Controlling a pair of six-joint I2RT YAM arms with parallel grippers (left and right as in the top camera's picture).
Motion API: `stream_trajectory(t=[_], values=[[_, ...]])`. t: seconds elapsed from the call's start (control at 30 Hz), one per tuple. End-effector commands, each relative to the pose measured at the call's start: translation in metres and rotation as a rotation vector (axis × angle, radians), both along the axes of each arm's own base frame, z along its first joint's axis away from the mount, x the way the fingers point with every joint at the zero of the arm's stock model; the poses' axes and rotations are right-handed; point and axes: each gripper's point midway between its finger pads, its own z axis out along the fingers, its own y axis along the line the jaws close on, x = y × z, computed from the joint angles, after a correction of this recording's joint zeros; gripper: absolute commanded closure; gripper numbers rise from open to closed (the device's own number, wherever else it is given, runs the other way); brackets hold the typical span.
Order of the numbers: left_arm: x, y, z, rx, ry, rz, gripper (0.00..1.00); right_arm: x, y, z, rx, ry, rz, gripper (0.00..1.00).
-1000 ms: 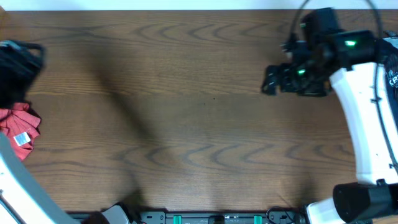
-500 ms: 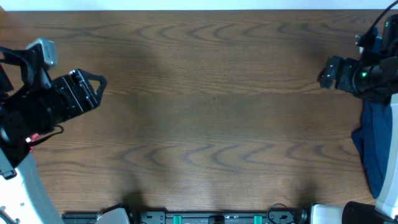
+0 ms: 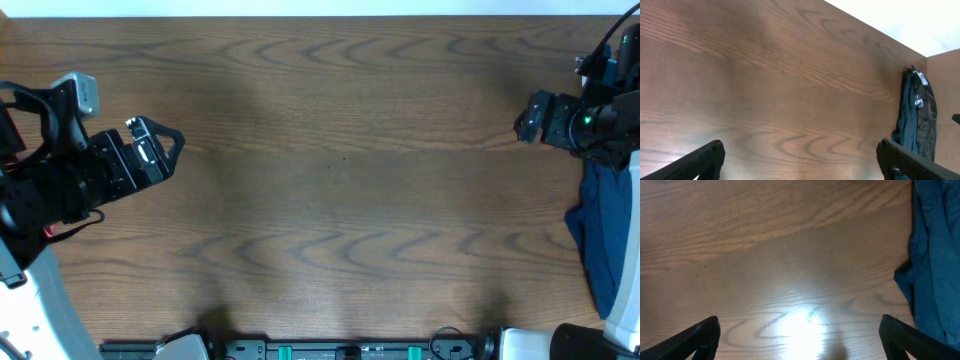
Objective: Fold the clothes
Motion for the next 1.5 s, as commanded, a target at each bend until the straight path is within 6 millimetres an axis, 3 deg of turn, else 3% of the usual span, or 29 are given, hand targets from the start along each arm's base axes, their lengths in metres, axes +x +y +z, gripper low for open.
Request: stream_trajectory(t=[0.0,0.33,0.43,0.5,0.67,0.77,1.03,1.17,1.47], values=[[-0.004,-0.002,0.002,-0.007,0.006,0.008,0.02,0.0,-0.003,0.002,-0.016,-0.006,0.005,0.01],[-0.011,-0.005,-0.003,-0.104,0.094,0.108,0.02,0.0,-0.003,0.002,-0.016,-0.006,0.005,0.01],[-0.003,0.0,0.002,-0.079,0.05,0.107,0.02,0.0,-0.003,0.002,-0.016,-0.006,0.005,0.01],[0.006,-0.004,0.011,-0.022,-0.048,-0.004,0.02,0.0,-0.003,0.002,-0.016,-0.006,0.005,0.01],[0.023,-0.045,0.046,0.208,-0.438,-0.488,0.02,0.0,-0.003,0.002,-0.016,-0.006,0.005,0.01],[0.032,-0.067,0.055,0.34,-0.611,-0.68,0.02,0.0,-0.003,0.002,-0.016,-0.006,0.005,0.01],[0.026,-0.109,0.078,0.5,-1.007,-0.804,0.02,0.0,-0.003,0.002,-0.016,-0.006,0.005,0.01],[0.012,-0.114,0.06,0.55,-1.136,-0.795,0.02,0.0,-0.003,0.002,-0.016,-0.006,0.005,0.01],[-0.02,-0.105,-0.045,0.619,-1.158,-0.732,0.02,0.0,-0.003,0.002,-0.016,-0.006,0.005,0.01]])
